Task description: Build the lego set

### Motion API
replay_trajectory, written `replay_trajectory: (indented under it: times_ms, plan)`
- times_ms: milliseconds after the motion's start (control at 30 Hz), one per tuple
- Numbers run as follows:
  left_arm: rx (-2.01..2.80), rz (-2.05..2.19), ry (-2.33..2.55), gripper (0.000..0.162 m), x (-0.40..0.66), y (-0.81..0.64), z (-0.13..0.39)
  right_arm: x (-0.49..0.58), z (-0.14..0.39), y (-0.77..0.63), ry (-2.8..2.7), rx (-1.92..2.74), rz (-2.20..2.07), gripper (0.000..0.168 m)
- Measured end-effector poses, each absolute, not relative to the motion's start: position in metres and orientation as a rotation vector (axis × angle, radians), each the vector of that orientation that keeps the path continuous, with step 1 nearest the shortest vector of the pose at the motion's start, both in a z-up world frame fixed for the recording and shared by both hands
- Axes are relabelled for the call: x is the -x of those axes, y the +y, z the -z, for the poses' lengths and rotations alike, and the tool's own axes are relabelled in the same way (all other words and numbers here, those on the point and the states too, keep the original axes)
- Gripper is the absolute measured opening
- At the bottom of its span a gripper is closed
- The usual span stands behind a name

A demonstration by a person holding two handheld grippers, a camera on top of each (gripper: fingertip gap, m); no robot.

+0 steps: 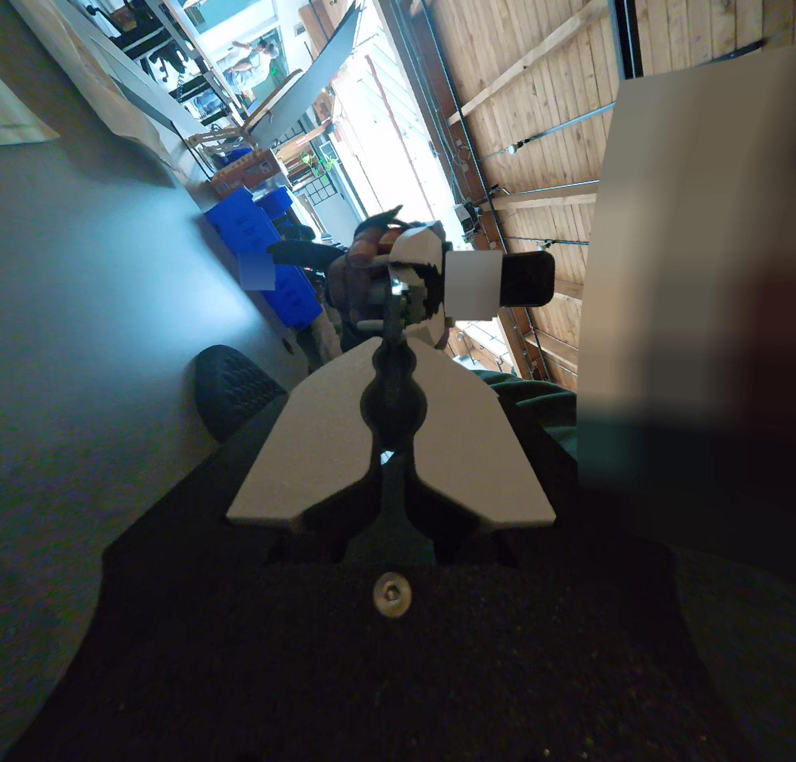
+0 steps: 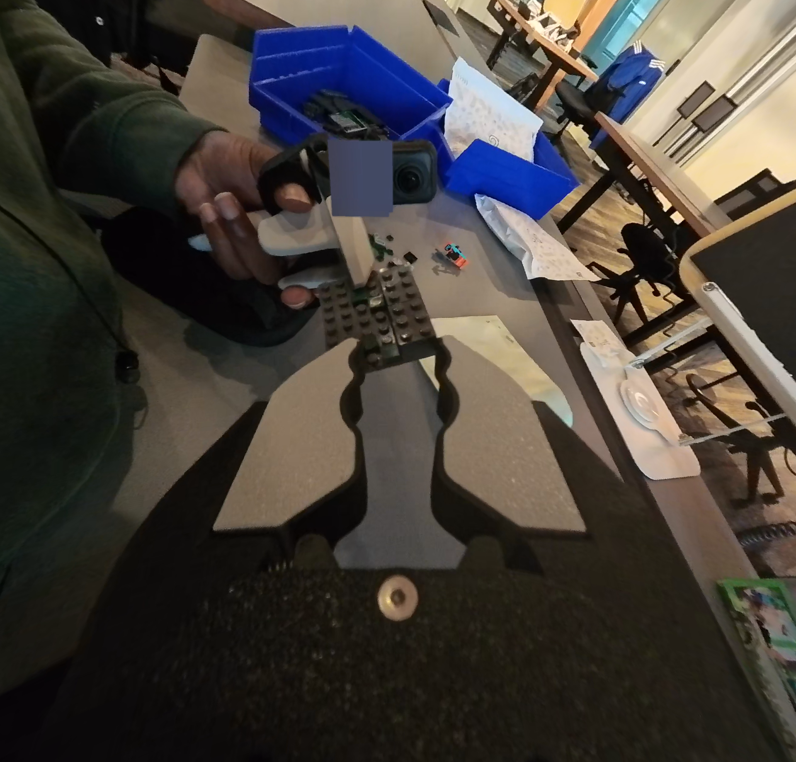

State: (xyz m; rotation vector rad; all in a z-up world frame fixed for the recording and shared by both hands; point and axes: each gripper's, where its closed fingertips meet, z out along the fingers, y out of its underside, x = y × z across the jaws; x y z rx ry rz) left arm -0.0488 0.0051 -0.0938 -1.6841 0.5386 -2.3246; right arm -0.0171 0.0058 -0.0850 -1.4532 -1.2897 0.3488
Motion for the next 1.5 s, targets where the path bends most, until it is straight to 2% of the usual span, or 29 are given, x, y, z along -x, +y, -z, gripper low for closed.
replay_trajectory:
  times_ms: [1500]
  plan:
    - [1.693,2.218,0.540,0.005,0.049,-0.003,0.102,0.020,0.096,0.005,-1.088,1.484,-0.361,0.032]
